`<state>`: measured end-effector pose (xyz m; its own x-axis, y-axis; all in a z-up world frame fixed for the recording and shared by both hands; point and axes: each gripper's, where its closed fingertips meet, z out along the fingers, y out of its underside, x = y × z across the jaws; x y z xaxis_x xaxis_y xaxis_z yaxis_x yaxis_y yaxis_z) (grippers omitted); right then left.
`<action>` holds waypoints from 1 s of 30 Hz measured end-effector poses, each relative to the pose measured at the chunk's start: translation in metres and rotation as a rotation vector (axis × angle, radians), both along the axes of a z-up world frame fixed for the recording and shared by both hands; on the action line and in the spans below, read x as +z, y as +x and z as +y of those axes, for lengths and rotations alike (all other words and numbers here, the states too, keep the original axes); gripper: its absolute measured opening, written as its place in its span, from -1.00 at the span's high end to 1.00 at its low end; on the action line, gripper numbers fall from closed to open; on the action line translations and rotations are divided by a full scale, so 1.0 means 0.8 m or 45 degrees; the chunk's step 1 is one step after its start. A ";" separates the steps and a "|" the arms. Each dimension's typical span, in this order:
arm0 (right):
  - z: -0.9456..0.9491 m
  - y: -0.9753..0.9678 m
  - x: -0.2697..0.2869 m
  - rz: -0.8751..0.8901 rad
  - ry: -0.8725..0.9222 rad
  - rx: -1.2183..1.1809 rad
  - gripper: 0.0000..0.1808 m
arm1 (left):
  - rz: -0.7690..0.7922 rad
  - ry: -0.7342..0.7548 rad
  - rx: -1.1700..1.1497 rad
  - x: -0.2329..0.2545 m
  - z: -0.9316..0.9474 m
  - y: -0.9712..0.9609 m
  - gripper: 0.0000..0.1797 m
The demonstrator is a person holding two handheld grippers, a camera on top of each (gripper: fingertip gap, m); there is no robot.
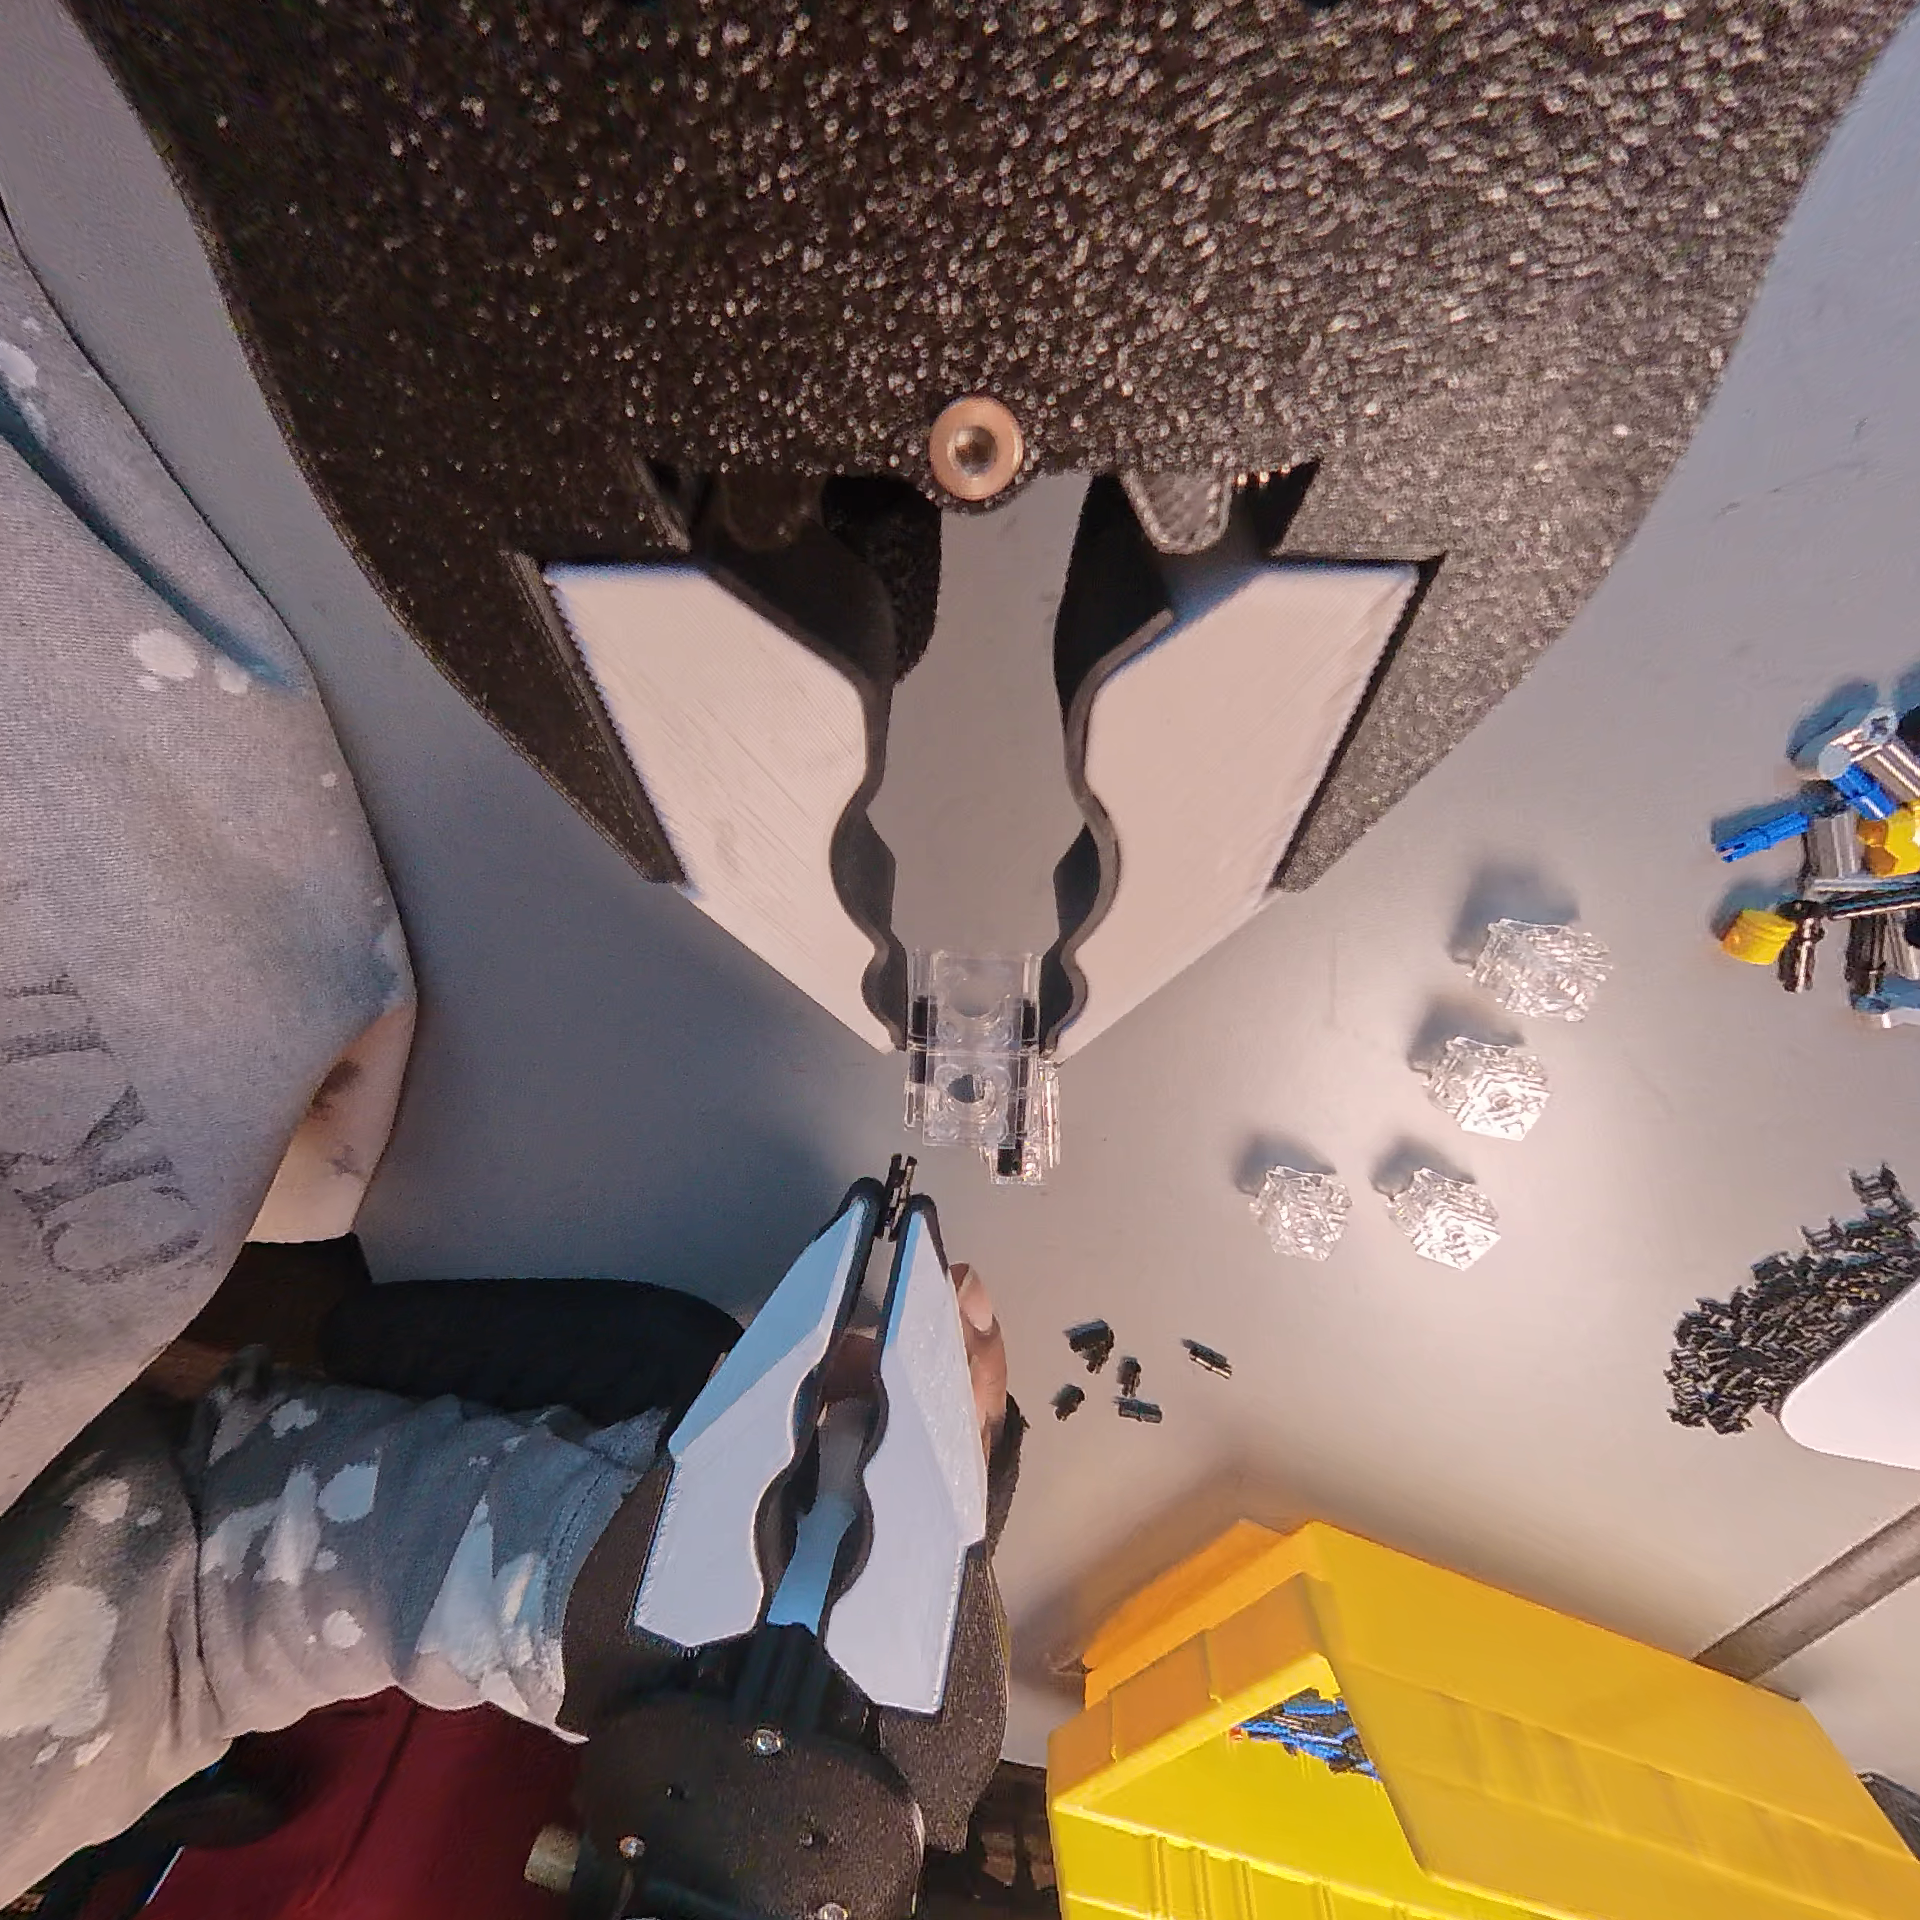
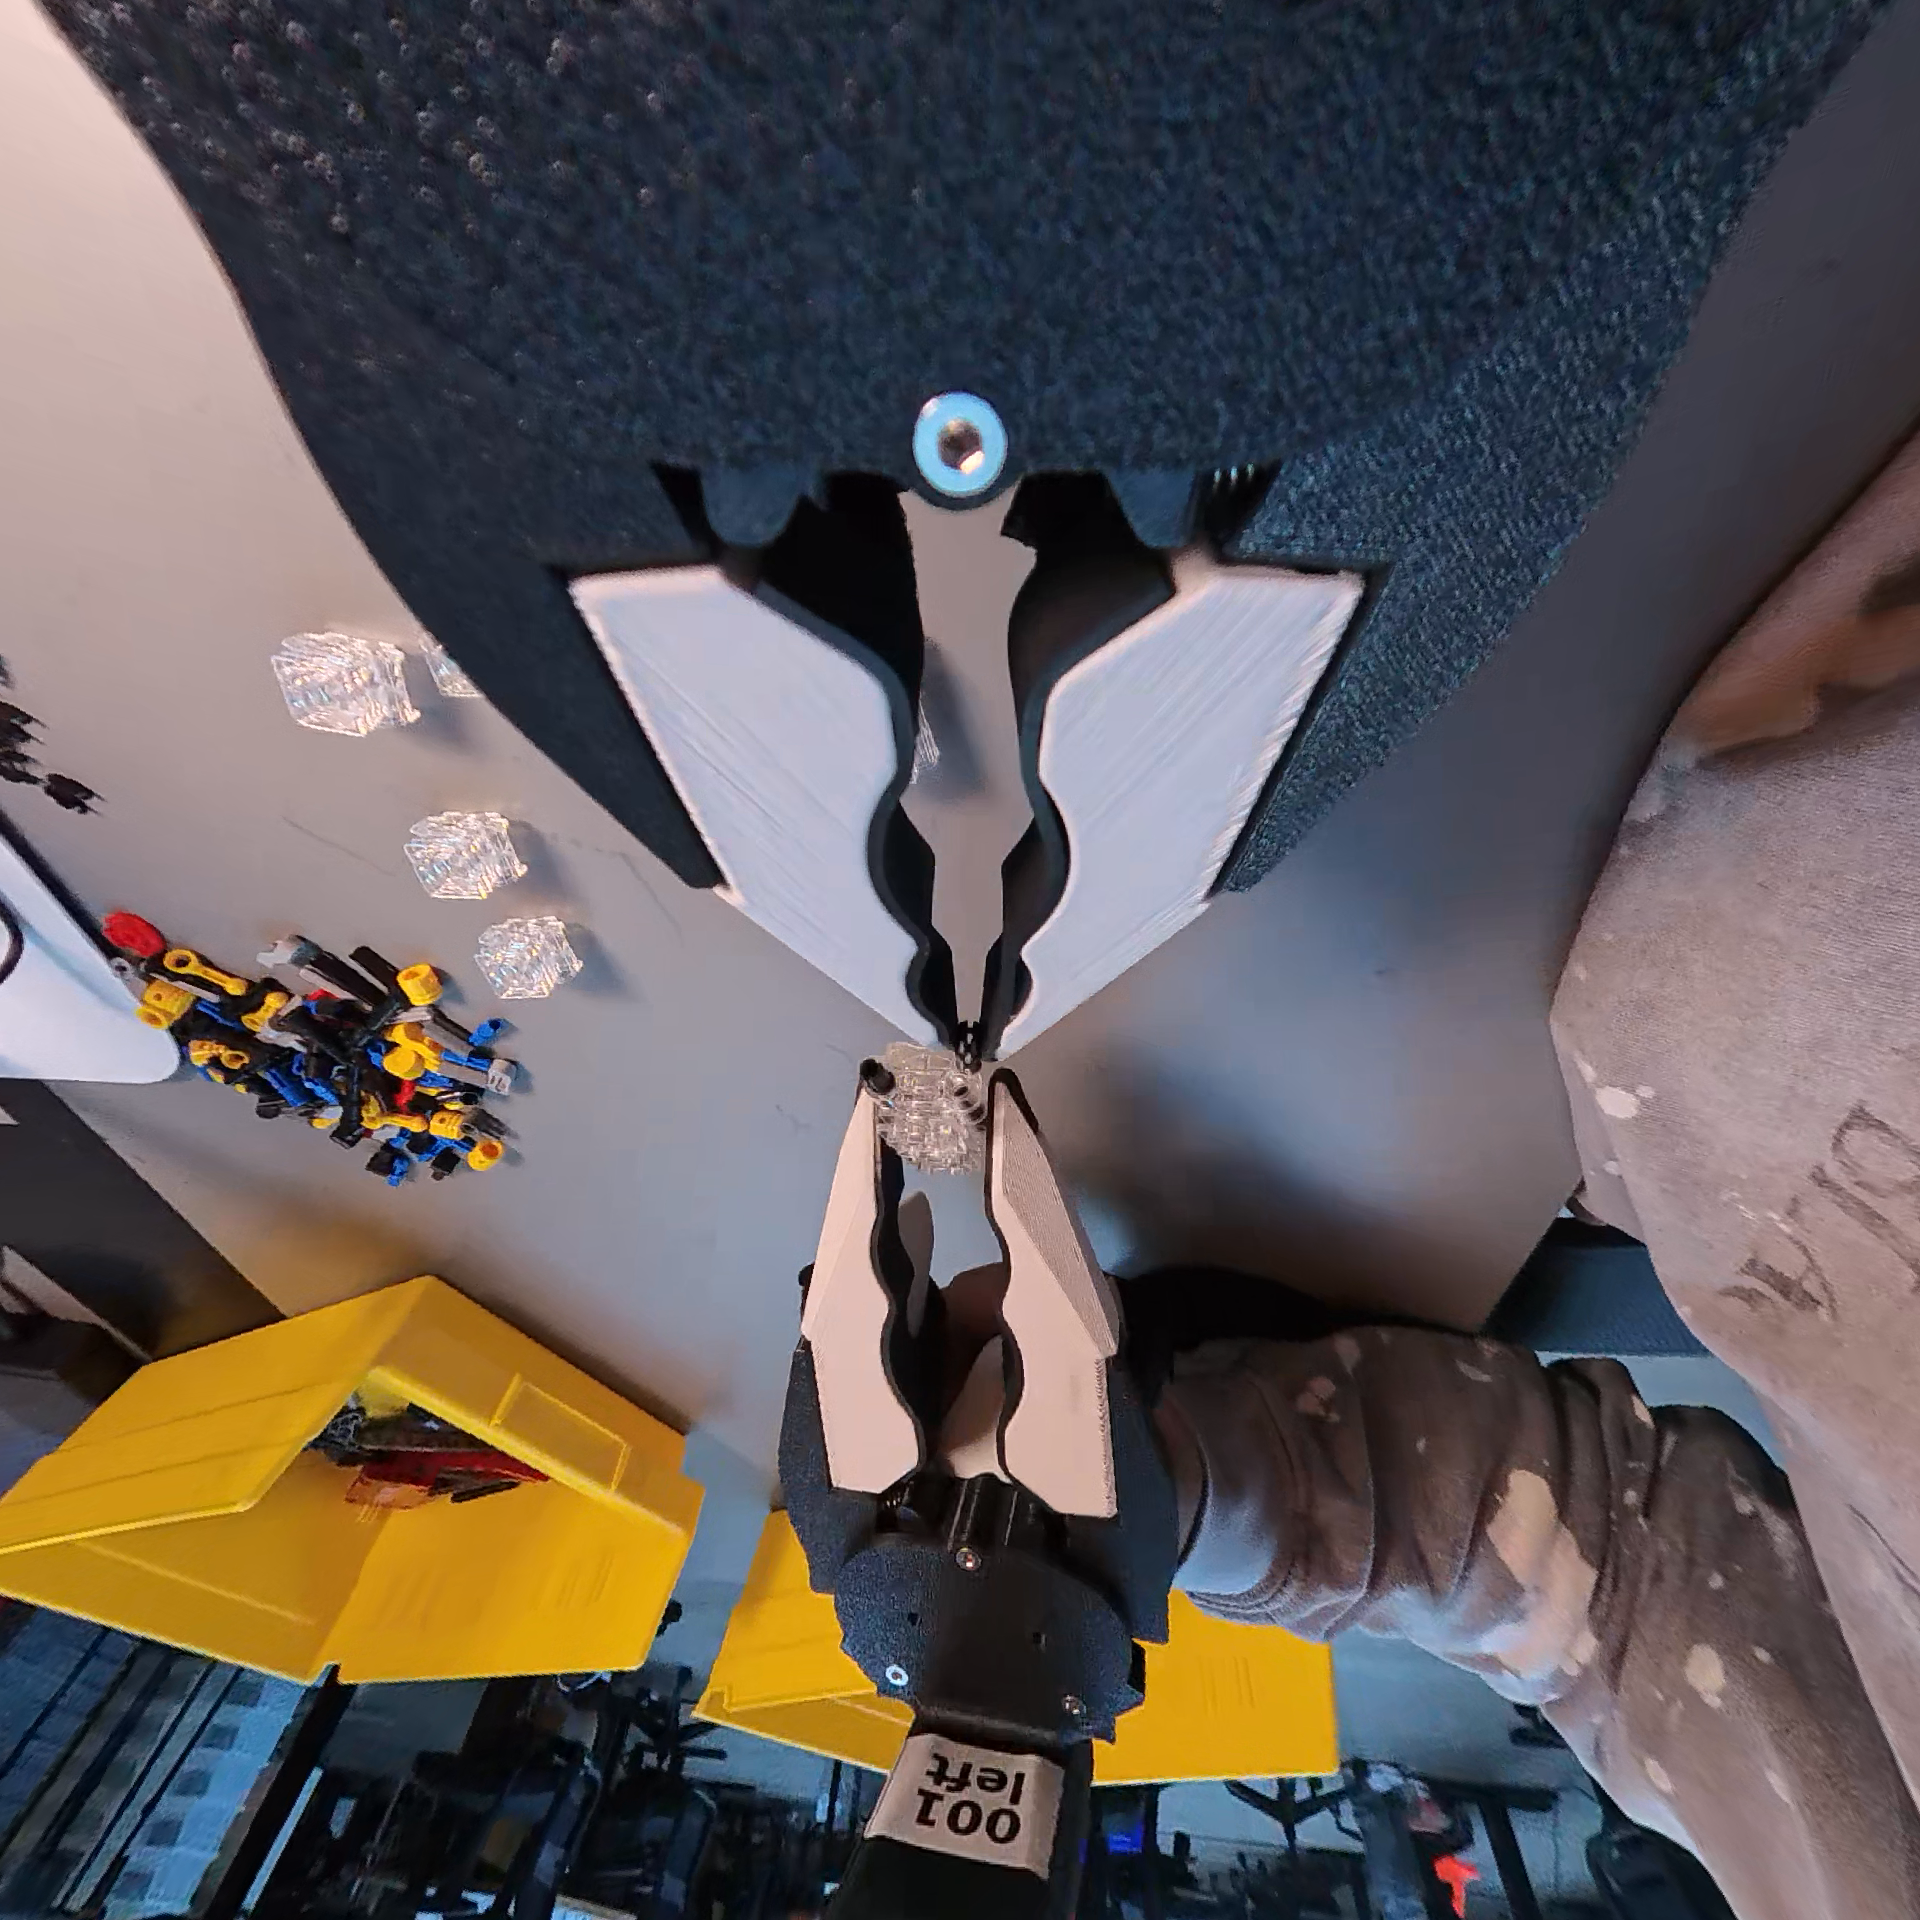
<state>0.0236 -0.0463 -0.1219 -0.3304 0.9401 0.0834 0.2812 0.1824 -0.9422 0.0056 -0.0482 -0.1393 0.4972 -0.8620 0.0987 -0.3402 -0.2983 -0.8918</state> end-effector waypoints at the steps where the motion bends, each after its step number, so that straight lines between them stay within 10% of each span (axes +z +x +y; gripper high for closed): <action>1: -0.001 0.000 0.000 -0.001 -0.002 0.004 0.96 | 0.005 0.012 0.003 0.000 0.001 0.001 0.75; 30: -0.013 0.002 -0.002 -0.014 -0.101 0.079 0.96 | 0.259 0.246 0.018 0.004 -0.004 0.017 0.77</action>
<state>0.0248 -0.0566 -0.1237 -0.3884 0.9215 0.0053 0.2823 0.1244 -0.9512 0.0191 -0.0518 -0.1361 0.5020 -0.8480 -0.1698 -0.5153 -0.1356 -0.8462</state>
